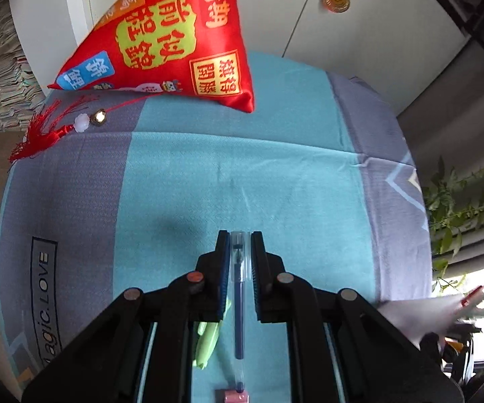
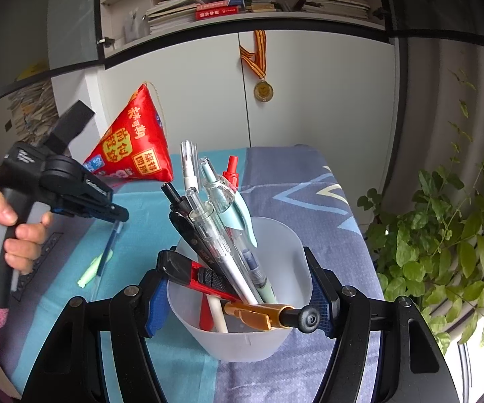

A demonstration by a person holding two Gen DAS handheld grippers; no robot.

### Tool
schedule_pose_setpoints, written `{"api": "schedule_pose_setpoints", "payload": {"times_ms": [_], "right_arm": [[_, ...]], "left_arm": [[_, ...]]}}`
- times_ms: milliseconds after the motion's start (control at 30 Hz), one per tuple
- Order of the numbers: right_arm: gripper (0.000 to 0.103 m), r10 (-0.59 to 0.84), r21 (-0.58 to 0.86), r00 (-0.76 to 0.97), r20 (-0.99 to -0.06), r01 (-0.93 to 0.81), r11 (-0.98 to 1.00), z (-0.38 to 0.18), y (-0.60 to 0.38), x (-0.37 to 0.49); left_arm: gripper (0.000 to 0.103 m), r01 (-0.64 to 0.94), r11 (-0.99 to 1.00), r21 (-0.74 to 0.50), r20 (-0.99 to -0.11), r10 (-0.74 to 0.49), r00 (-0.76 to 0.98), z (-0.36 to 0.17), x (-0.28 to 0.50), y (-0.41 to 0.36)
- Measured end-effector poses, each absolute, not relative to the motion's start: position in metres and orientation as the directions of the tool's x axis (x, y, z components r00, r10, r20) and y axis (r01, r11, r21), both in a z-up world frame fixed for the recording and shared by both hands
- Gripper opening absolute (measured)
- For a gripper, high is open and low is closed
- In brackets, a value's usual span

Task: Organize stationery
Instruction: 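Grasp the blue gel pen with the left tool, then lower the blue gel pen into the cup with the left tool and release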

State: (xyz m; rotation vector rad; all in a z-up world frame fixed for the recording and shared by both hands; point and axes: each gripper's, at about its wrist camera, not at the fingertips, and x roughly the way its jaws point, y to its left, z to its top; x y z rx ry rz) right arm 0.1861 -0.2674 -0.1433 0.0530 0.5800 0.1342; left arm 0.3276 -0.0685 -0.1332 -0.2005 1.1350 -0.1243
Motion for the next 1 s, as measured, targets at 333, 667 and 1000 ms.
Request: {"api": "schedule_pose_setpoints", "payload": {"times_ms": [333,667,1000], "right_arm": [[0.069,0.124,0.09,0.824,-0.553,-0.09,0.992,-0.141,-0.268,0.183],[0.069,0.111,0.086,0.82,-0.561,-0.076,0.993,-0.141,-0.269,0.176],[0.069,0.124,0.09,0.815,-0.566,-0.088,0.992,-0.141,-0.269,0.168]], "left_arm": [[0.01,0.194,0.93,-0.311,-0.747,-0.366,0.555,-0.062,0.27,-0.067],[0.01,0.35,0.882,-0.317,-0.626,-0.471,0.621,-0.022,0.239,-0.105],[0.01,0.524,0.783,-0.336,-0.455,-0.622,0.638,0.016,0.216,-0.15]]}}
